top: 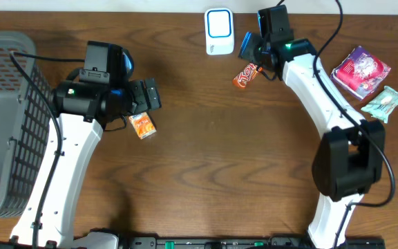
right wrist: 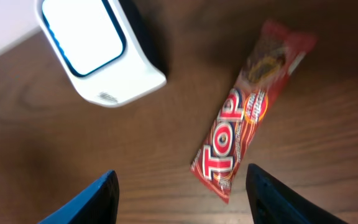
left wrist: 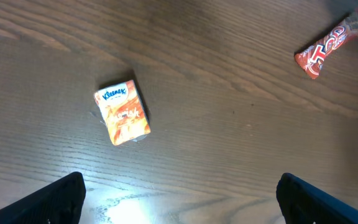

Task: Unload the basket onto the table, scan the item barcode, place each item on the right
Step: 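Hold the TOP bar up to the barcode scanner and rotate it, then carry the TOP bar to the right corner and release it by the snacks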

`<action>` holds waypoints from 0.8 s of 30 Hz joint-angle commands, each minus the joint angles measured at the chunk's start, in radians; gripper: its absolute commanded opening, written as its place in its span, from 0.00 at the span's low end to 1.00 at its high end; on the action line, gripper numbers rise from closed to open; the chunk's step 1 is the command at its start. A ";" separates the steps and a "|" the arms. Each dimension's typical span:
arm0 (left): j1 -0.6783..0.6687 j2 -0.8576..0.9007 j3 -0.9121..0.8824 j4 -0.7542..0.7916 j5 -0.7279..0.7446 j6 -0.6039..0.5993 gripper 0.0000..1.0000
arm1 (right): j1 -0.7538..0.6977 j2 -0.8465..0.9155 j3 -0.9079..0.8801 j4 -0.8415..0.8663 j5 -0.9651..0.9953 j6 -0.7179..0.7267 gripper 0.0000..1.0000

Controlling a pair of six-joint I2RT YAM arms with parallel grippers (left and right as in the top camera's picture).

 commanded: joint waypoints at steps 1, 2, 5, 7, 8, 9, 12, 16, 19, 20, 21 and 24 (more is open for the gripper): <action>0.002 0.003 0.006 -0.003 -0.006 0.006 0.98 | -0.035 0.101 0.108 -0.083 -0.102 0.013 0.61; 0.002 0.003 0.006 -0.003 -0.006 0.006 0.98 | -0.041 0.126 0.136 -0.112 -0.102 0.013 0.61; 0.002 0.003 0.006 -0.003 -0.006 0.006 0.98 | -0.062 0.201 0.212 -0.181 -0.105 0.013 0.62; 0.002 0.003 0.006 -0.003 -0.006 0.006 0.98 | -0.071 0.239 0.235 -0.183 -0.129 0.013 0.61; 0.002 0.003 0.006 -0.003 -0.006 0.006 0.98 | -0.075 0.254 0.238 -0.174 -0.137 0.013 0.61; 0.002 0.003 0.006 -0.003 -0.006 0.006 0.98 | -0.077 0.267 0.238 -0.166 -0.144 0.013 0.61; 0.002 0.003 0.006 -0.003 -0.006 0.006 0.98 | -0.079 0.307 0.238 -0.126 -0.145 0.017 0.59; 0.002 0.003 0.006 -0.003 -0.006 0.006 0.98 | -0.069 0.325 0.238 -0.049 -0.128 0.028 0.60; 0.002 0.003 0.006 -0.003 -0.006 0.006 0.98 | -0.061 0.325 0.238 -0.052 -0.060 0.064 0.59; 0.002 0.003 0.006 -0.003 -0.006 0.006 0.98 | -0.058 0.330 0.238 -0.061 -0.022 0.071 0.59; 0.002 0.003 0.006 -0.003 -0.006 0.006 0.98 | -0.055 0.338 0.238 -0.066 0.002 0.075 0.59; 0.002 0.003 0.006 -0.003 -0.006 0.006 0.98 | -0.051 0.361 0.238 -0.089 0.028 0.077 0.59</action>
